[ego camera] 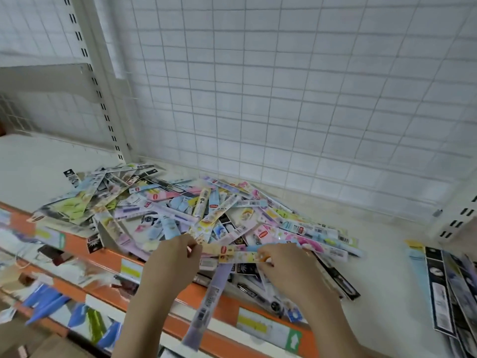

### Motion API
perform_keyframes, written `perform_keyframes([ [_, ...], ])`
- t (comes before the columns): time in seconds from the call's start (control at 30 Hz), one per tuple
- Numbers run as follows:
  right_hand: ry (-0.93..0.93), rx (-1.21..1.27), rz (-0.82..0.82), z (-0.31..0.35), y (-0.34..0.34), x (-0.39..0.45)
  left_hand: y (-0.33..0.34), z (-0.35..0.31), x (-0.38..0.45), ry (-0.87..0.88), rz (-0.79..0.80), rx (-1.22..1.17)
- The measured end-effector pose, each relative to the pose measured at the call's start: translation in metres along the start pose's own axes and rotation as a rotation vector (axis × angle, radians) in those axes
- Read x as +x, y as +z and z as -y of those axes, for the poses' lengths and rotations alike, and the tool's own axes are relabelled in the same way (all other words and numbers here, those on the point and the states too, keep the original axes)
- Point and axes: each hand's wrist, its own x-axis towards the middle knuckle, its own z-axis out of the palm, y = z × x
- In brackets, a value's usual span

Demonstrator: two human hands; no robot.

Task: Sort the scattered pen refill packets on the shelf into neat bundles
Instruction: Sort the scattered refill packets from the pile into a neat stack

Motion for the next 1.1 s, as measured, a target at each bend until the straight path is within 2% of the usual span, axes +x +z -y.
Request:
perform_keyframes([
  [0.17,0.097,-0.077,-0.073,0.002,-0.004,-0.003,-0.001,0.005,0.014,0.083,0.081,0.023],
  [0.3,0.145,0.009,-0.079,0.002,-0.002,-0.014,0.005,0.008,0.022,0.124,0.160,-0.001],
  [0.43,0.184,0.085,-0.071,0.005,-0.001,-0.021,0.009,0.017,0.026,0.165,0.145,0.004],
  [0.57,0.189,0.050,-0.037,0.007,-0.001,-0.024,0.006,0.023,0.028,0.196,0.151,0.004],
  [0.73,0.228,0.004,-0.124,0.007,0.004,-0.021,0.003,0.026,0.030,0.266,0.205,0.041],
  [0.87,0.230,-0.060,-0.224,-0.001,0.005,-0.021,0.004,0.024,0.031,0.221,0.123,0.037],
  [0.97,0.212,-0.064,-0.361,-0.006,0.001,-0.021,0.002,0.020,0.034,0.193,0.026,0.037],
  [1.1,0.167,-0.019,-0.436,-0.009,-0.006,-0.020,-0.003,0.018,0.038,0.243,-0.120,0.093],
])
